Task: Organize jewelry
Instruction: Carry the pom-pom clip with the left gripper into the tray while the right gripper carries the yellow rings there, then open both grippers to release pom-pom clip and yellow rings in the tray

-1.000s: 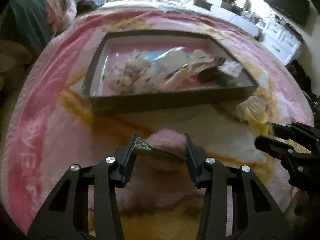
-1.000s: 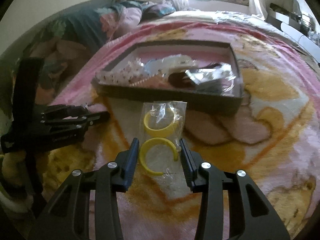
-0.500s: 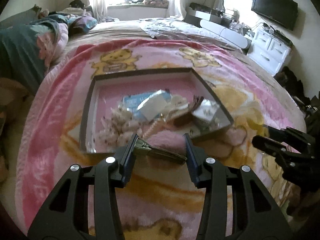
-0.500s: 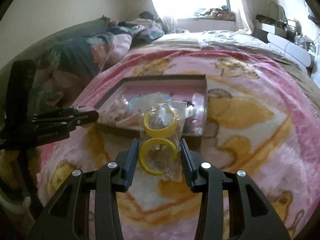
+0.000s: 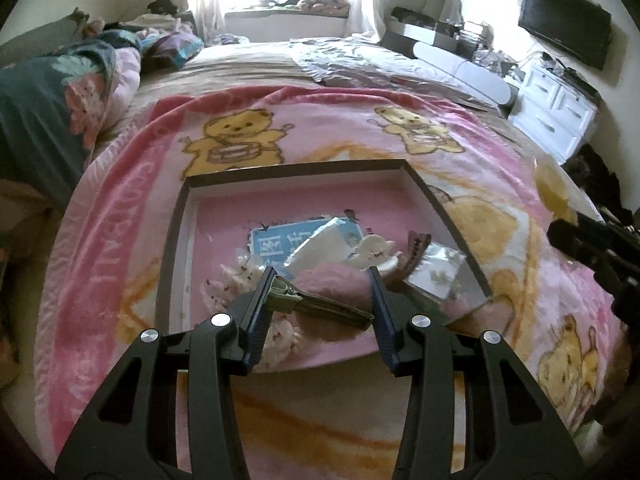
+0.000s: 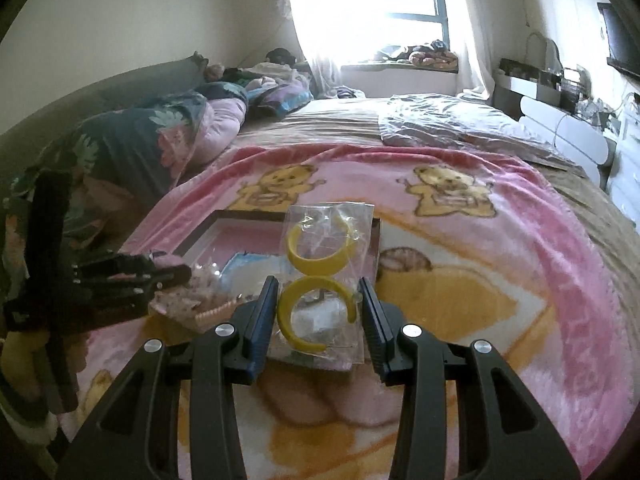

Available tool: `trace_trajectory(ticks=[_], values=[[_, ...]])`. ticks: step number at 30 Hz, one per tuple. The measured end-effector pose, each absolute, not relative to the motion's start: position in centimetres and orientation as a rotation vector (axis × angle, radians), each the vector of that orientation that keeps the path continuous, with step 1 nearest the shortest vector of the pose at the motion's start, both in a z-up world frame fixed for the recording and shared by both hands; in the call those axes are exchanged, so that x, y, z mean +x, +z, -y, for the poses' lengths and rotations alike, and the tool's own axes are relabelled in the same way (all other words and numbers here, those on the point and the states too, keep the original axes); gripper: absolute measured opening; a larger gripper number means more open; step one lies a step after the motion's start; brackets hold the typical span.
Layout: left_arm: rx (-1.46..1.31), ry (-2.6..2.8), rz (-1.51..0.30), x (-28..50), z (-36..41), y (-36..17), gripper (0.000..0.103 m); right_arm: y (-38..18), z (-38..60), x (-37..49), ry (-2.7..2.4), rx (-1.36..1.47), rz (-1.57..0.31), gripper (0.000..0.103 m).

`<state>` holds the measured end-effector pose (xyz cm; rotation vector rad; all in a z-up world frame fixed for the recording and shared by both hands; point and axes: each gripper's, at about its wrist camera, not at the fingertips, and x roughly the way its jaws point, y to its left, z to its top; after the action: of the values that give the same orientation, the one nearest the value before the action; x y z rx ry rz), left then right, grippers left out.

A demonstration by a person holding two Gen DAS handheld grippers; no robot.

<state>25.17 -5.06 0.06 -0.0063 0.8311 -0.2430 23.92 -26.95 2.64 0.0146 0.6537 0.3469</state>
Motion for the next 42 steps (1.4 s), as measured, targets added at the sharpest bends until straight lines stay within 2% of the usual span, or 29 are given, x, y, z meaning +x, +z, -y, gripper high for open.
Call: trace_trajectory(ticks=[12,26,27,30,42], values=[[-0.024,-0.227,-0.874,27.6,5.3,-2.4,0.036,0.5,24.0,27.1,0.398,-0.036,-0.678,0.039],[-0.019,-0.224,-0.904,28.8,5.8,-4.3,0.037,-4.3,24.0,29.1,0.389,-0.039,-0.797,0.039],[-0.020,-0.224,-0.904,28.8,5.8,-4.4,0.037,-4.5,24.0,29.2,0.386,-0.037,-0.802,0.039],[-0.024,-0.215,-0.907,28.8,5.6,-4.4,0.047,-4.8,24.0,29.3,0.384,-0.034,-0.810,0.039],[-0.039,-0.195,-0.895,27.8,4.3,-3.7,0.051,-5.4,23.5,29.2,0.391,-0.029,-0.838,0.043]])
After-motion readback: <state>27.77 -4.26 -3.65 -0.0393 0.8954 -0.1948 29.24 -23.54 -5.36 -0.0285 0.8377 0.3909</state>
